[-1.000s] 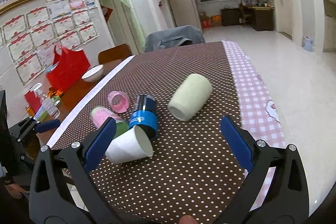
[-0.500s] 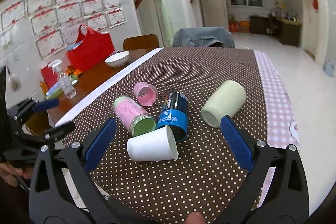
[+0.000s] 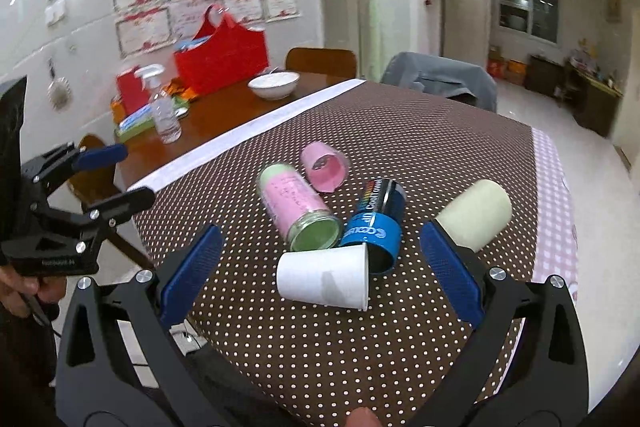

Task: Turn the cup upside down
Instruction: 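Move the right gripper toward the white cup lying beside the blue can, then close the right gripper on the white cup's body and lift it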

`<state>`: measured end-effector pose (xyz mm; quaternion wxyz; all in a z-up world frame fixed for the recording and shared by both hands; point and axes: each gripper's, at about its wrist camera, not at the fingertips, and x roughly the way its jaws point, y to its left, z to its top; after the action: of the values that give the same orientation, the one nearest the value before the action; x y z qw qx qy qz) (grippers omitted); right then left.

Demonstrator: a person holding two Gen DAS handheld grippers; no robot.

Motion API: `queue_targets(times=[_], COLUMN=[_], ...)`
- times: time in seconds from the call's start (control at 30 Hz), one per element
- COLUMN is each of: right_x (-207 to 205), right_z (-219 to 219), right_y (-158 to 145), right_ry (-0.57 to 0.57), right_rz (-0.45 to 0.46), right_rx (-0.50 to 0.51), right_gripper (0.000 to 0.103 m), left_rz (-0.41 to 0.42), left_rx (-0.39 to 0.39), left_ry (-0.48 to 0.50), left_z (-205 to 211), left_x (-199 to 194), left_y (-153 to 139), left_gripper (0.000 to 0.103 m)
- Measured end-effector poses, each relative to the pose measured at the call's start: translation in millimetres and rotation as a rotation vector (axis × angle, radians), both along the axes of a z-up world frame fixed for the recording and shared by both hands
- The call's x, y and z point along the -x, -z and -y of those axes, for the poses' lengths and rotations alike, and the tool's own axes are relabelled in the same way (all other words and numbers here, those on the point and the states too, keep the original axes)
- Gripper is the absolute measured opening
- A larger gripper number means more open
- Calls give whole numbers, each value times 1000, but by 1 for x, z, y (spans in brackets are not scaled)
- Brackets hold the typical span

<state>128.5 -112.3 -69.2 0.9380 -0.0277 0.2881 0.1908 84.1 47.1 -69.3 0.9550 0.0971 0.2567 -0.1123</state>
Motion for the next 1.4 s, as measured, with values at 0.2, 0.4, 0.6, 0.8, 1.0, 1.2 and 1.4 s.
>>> queue_targets(times=[0.2,0.4,0.6,0.8,1.0,1.2,1.4], right_x=[0,-3,-6,-12,-20,-25,-32], right_z=[-14,-23,-31,-42,-45,-45,-53], right_y=[2,3,6,10,18,22,36], right_ry=[-58,-93,-131,-180,-229,-266,-372], right_rz=[1,0,-3,-16,-51,-70,-110], right_rx=[51,90,134,172,202,209,314], right_gripper=[97,97,97,97,97,97,97], left_rz=[0,0,-9,-15,-22,-32,-38], left_rx=[15,33,48,46,54,55,55], left_ry=[-14,-39,-56,-62,-77,-85,-87], left_z=[-3,-9,-15,-15,-21,-23,-24], left_x=[0,-1,-4,-5,-8,-10,-10], left_y=[2,3,6,9,11,15,17], left_gripper=[79,79,79,79,79,79,79])
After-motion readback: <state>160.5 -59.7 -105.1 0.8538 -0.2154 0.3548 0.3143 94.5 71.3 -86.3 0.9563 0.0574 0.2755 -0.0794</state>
